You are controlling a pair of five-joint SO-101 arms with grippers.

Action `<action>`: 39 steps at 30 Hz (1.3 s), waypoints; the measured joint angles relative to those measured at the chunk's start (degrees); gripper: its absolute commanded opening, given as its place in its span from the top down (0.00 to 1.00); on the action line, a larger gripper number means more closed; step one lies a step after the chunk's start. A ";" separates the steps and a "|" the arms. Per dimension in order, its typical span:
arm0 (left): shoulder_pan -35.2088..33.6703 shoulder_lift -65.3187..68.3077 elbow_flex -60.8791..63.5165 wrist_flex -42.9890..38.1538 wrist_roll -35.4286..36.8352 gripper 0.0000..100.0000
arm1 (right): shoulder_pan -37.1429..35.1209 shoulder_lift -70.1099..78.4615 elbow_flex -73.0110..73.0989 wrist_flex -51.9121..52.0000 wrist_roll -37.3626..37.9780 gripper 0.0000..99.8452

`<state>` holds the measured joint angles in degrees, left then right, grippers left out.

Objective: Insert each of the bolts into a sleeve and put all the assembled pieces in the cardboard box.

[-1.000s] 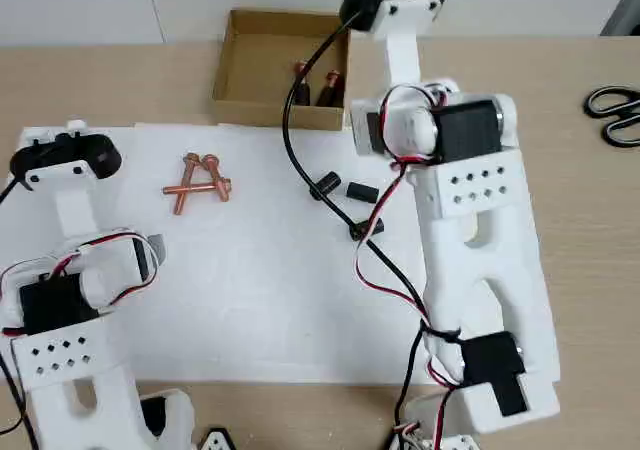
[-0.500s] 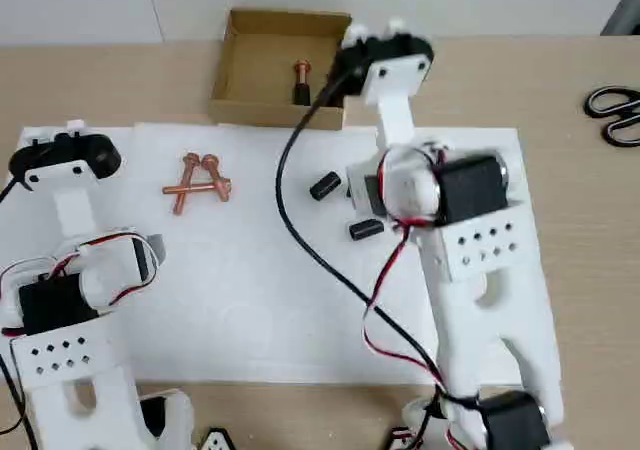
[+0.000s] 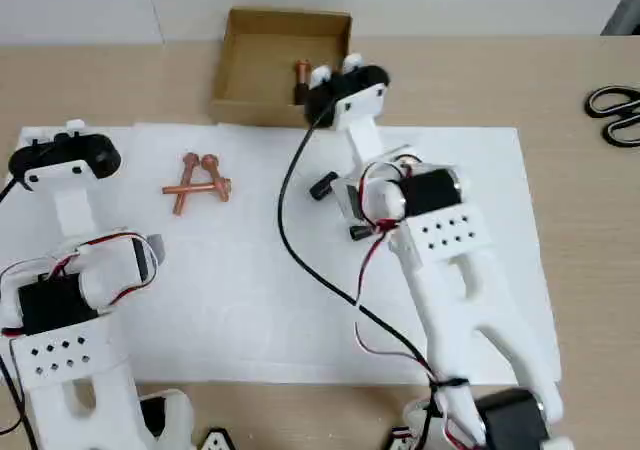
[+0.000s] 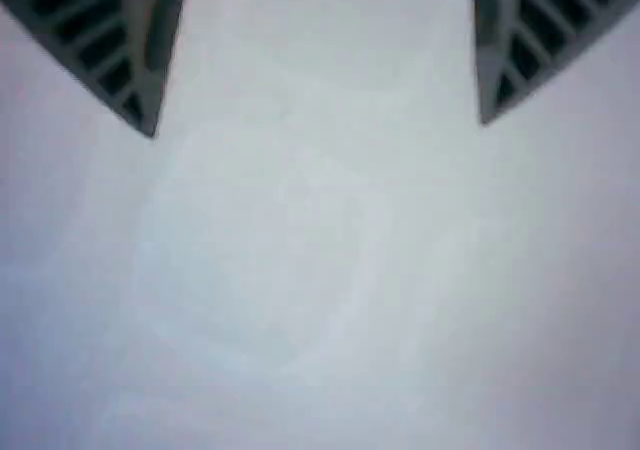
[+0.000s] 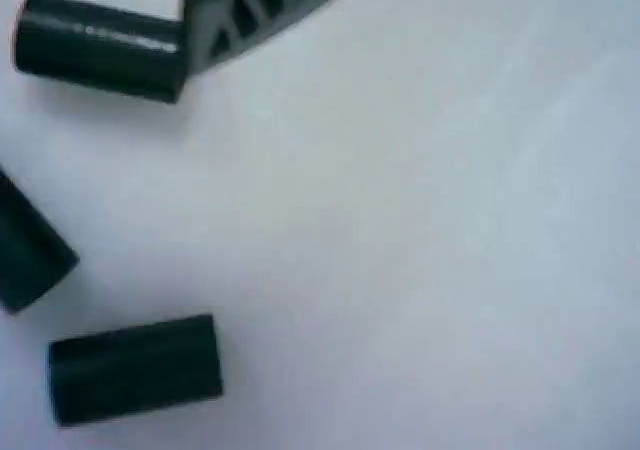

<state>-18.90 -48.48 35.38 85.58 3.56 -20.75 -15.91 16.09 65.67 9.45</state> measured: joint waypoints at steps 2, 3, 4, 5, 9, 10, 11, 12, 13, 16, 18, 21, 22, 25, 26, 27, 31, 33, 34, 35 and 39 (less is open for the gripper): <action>0.00 0.00 0.00 0.00 0.00 0.80 | 0.00 2.90 0.00 -0.09 1.67 0.86; 0.00 0.00 0.00 0.00 0.00 0.80 | 0.09 4.40 -0.18 -0.09 2.55 0.86; 0.00 0.00 0.00 0.00 0.00 0.80 | 0.09 6.15 -0.79 -0.09 3.25 0.86; 0.00 0.00 0.00 0.00 0.00 0.80 | 0.35 8.18 -2.02 -0.09 3.69 0.86; 0.00 0.00 0.00 0.00 0.00 0.80 | 2.20 17.32 -8.79 -0.09 4.66 0.86; 0.00 0.00 0.00 0.00 0.00 0.80 | 2.73 19.87 -10.64 0.26 4.92 0.86; 0.00 0.00 0.00 0.00 0.00 0.80 | 3.16 22.33 -12.66 1.23 5.45 0.86; 0.00 0.00 0.00 0.00 0.00 0.80 | 3.60 24.70 -14.68 2.73 6.42 0.86; 0.00 0.00 0.00 0.00 0.00 0.80 | 3.69 26.90 -16.79 4.40 7.47 0.85; 0.00 0.00 0.00 0.00 0.00 0.80 | 3.16 30.42 -22.59 11.60 10.37 0.85; 0.00 0.00 0.00 0.00 0.00 0.80 | 2.64 30.68 -25.76 16.44 12.22 0.85; 0.00 0.00 0.00 0.00 0.00 0.80 | 2.11 30.77 -29.27 22.24 16.18 0.85; 0.00 0.00 0.00 0.00 0.00 0.80 | 2.20 30.77 -30.07 24.18 18.11 0.85; 0.00 0.00 0.00 0.00 0.00 0.80 | 2.29 30.95 -31.21 29.36 25.85 0.85; 0.00 0.00 0.00 0.00 0.00 0.80 | 2.11 31.03 -31.21 30.42 28.84 0.85; 0.00 0.00 0.00 0.00 0.00 0.80 | 1.93 31.12 -31.21 31.12 31.74 0.85; 0.00 0.00 0.00 0.00 0.00 0.80 | 2.02 31.12 -30.42 31.82 39.91 0.85; 0.00 0.00 0.00 0.00 0.00 0.80 | 2.02 31.12 -30.24 31.82 42.73 0.85; 0.00 0.00 0.00 0.00 0.00 0.80 | 1.93 31.12 -30.24 31.82 44.04 0.85; 0.00 0.00 0.00 0.00 0.00 0.80 | 1.93 31.12 -30.15 31.82 45.19 0.85; 0.00 0.00 0.00 0.00 0.00 0.80 | 2.11 33.14 -30.15 31.82 50.29 0.85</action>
<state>-18.90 -48.48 35.38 85.58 3.56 -18.64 17.23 -14.07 97.49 59.74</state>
